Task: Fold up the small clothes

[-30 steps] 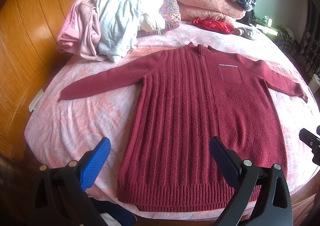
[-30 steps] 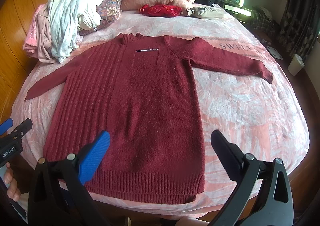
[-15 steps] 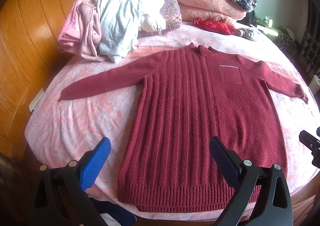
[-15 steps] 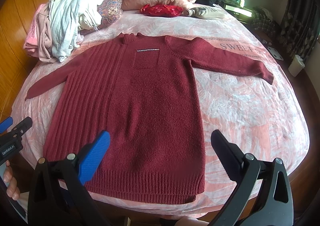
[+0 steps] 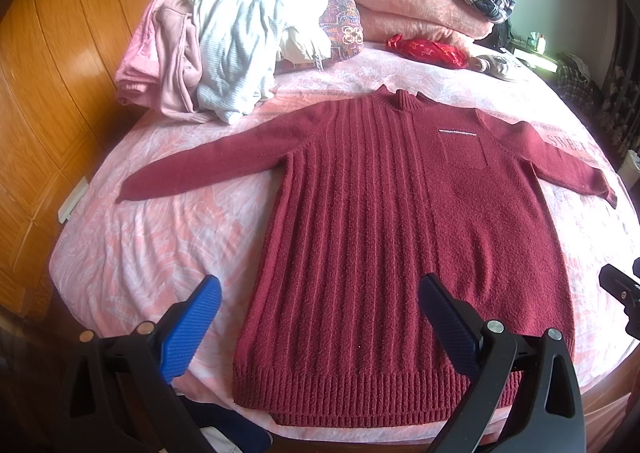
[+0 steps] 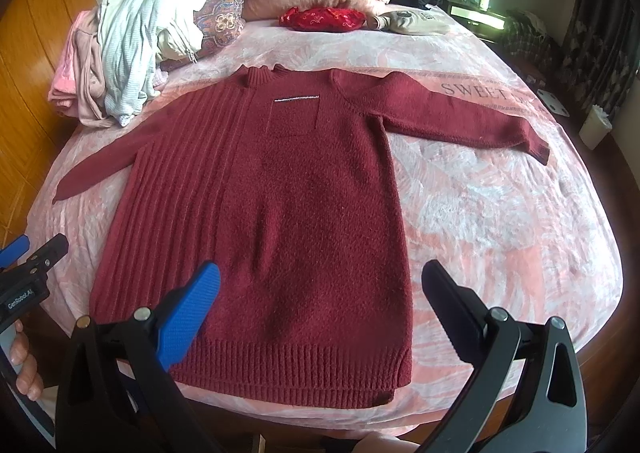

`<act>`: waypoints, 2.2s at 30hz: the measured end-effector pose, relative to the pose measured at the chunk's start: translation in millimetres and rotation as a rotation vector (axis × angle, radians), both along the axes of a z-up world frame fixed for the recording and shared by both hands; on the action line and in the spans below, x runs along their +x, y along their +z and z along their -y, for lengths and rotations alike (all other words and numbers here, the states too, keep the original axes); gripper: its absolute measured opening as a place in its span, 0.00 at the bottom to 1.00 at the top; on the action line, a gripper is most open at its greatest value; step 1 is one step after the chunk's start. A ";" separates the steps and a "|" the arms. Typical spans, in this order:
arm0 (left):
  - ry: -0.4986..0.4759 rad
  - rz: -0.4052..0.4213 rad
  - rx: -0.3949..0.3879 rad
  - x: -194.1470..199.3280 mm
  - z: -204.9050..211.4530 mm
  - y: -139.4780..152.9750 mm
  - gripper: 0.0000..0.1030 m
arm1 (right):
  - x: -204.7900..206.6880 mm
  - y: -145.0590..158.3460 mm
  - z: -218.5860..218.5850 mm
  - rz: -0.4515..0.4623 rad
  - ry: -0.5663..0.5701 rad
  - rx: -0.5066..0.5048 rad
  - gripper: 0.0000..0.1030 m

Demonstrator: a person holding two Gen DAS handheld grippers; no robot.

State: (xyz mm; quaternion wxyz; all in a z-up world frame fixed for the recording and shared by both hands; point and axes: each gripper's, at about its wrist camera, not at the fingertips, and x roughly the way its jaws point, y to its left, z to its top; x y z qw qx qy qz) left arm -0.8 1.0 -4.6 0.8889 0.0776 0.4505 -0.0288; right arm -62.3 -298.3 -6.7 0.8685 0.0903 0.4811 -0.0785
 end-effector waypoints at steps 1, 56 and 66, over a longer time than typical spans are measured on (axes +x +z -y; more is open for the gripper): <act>-0.001 0.000 0.001 0.0 0.0 -0.6 0.96 | 0.0 0.0 0.0 0.000 0.000 -0.001 0.97; -0.022 -0.067 0.011 211.9 130.6 -88.3 0.97 | 150.2 -161.6 434.3 -0.233 -0.561 0.283 0.52; 0.011 -0.076 0.036 216.2 107.6 -92.0 0.97 | 168.4 -99.6 382.8 -0.030 -0.482 0.156 0.08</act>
